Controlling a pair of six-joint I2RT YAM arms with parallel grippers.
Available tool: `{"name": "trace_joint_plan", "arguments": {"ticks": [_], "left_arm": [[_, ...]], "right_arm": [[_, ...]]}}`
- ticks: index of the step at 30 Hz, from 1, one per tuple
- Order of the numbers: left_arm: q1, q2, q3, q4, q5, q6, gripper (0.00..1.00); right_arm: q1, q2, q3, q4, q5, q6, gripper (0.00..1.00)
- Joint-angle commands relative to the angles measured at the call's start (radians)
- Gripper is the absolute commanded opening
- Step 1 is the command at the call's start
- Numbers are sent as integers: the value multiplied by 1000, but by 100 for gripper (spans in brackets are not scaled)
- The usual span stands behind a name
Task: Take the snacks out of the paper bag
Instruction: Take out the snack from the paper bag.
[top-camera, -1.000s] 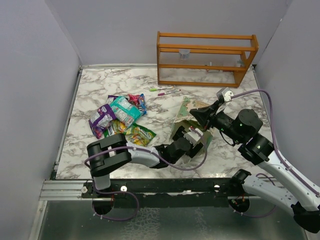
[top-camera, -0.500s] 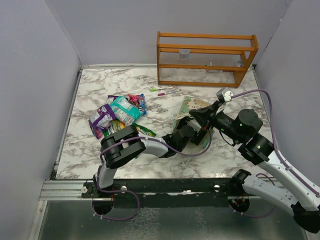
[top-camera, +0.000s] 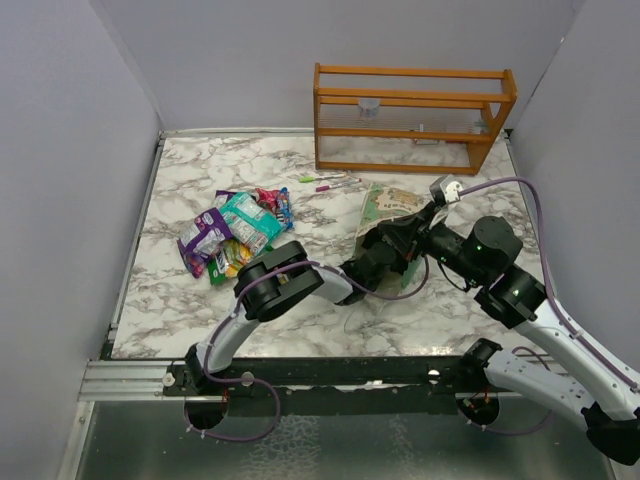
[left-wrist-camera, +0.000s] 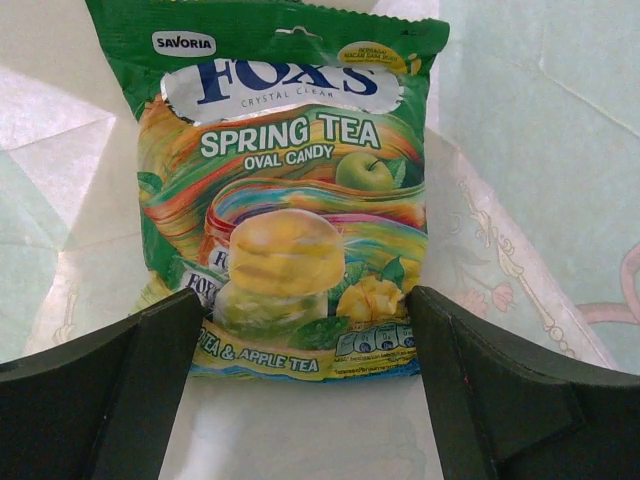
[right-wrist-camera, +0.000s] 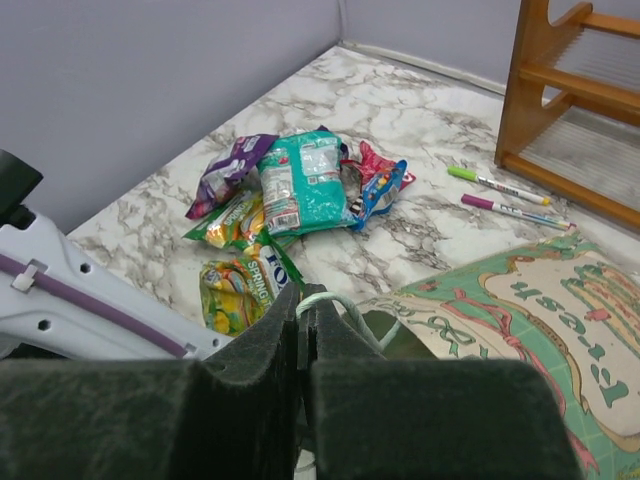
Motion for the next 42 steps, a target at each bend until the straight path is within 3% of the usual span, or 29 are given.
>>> {"name": "trace_joint_plan", "arguments": {"ticks": [1,3,5,11,17,24,31,37,42], "left_arm": [[25,55,43,-11,-14,38,85],[30,62,43,-36,-3,33,77],[31,62,29,-42,-3,28,61],[33,16,-13,-87,-3,43,29],[31,-117,-35,-211,80,11,9],[31,-322,-145,-339,218,-83,0],[18,-541,-314,-373,435,-155,0],[-20,-730,-412,-460,453,-132,0],[-45,-807,-453,-542,361,-89,0]], "right_arm": [[2,-10,40,-8,-25,18,2],[3,-15,36,-12,-19,17,2],[3,-17,31,-8,-15,16,2],[2,-9,33,-8,-17,11,2],[2,-23,20,-12,14,4,2],[2,-36,6,-9,44,-8,2],[2,-21,-12,7,41,-8,2],[2,-14,-22,27,37,-8,2],[2,-11,-7,29,35,-11,2]]}}
